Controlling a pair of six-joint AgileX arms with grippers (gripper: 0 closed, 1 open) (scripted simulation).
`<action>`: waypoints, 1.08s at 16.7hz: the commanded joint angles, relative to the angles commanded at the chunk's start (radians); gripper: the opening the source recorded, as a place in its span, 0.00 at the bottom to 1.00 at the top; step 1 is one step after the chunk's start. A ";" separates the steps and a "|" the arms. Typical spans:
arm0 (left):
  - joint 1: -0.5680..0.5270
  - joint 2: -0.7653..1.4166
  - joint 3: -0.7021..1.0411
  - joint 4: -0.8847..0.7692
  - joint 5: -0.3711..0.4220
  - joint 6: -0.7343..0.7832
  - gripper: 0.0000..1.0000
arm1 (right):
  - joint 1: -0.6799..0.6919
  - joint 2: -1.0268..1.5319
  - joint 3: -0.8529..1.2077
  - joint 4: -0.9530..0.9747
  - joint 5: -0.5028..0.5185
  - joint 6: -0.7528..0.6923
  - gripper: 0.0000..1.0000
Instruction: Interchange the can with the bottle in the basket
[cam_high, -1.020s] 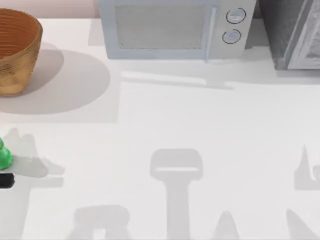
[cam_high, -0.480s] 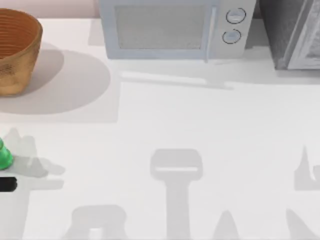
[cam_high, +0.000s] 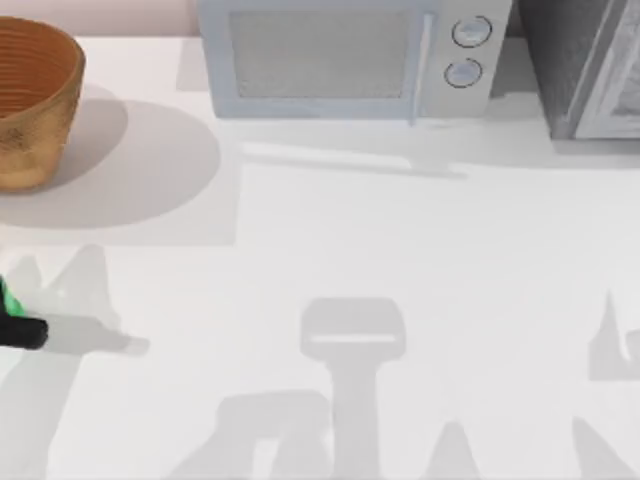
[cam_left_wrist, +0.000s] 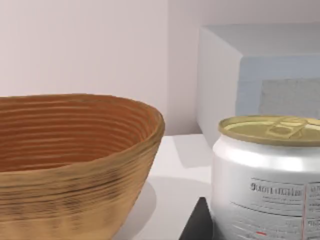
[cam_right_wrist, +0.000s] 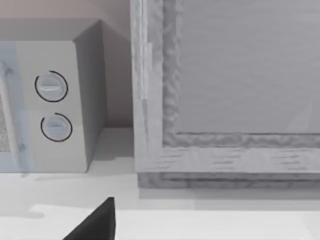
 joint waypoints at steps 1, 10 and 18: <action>-0.012 0.072 0.036 0.041 0.036 0.002 0.00 | 0.000 0.000 0.000 0.000 0.000 0.000 1.00; -0.156 0.901 0.440 0.520 0.467 0.018 0.00 | 0.000 0.000 0.000 0.000 0.000 0.000 1.00; -0.278 1.685 0.788 0.946 0.862 0.022 0.00 | 0.000 0.000 0.000 0.000 0.000 0.000 1.00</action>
